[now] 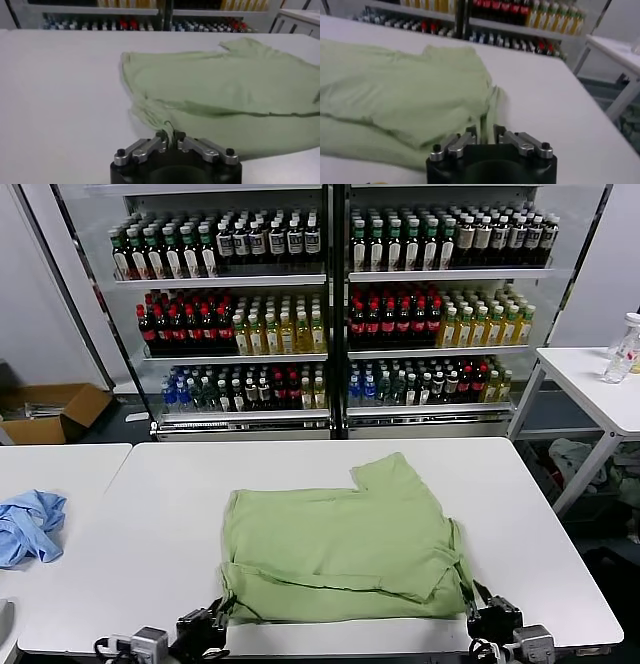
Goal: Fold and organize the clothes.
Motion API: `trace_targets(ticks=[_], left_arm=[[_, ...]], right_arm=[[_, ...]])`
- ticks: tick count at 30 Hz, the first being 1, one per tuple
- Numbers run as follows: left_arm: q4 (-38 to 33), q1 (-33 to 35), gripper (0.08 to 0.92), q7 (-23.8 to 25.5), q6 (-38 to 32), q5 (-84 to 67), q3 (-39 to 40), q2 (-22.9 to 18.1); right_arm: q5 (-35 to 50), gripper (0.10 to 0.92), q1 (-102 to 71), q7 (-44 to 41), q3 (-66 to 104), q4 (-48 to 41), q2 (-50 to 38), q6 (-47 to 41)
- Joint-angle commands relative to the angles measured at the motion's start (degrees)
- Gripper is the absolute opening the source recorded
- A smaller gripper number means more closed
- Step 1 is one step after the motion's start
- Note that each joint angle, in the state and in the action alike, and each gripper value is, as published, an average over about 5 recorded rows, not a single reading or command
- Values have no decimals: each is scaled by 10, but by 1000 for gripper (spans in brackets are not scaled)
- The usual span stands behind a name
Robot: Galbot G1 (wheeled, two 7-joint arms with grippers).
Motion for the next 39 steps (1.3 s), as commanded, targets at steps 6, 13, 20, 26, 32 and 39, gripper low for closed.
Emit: trace_targets(ticks=[6, 13, 20, 26, 32, 39], left_arm=[[143, -272, 548, -79, -49, -89, 41, 51], [282, -432, 753, -91, -35, -83, 147, 43], [382, -519, 822, -91, -27, -98, 212, 21], [422, -548, 823, -84, -18, -108, 238, 3], [461, -565, 823, -80, -25, -103, 257, -10], [462, -558, 707, -79, -32, -103, 258, -8]], right_arm=[[94, 720, 341, 18, -114, -221, -19, -20], [100, 820, 525, 10, -223, -407, 9, -22], [109, 823, 631, 7, -296, -543, 54, -21], [111, 823, 687, -6, -319, -647, 99, -20], [106, 823, 704, -16, -319, -734, 141, -20], [109, 698, 703, -17, -315, -770, 164, -21]])
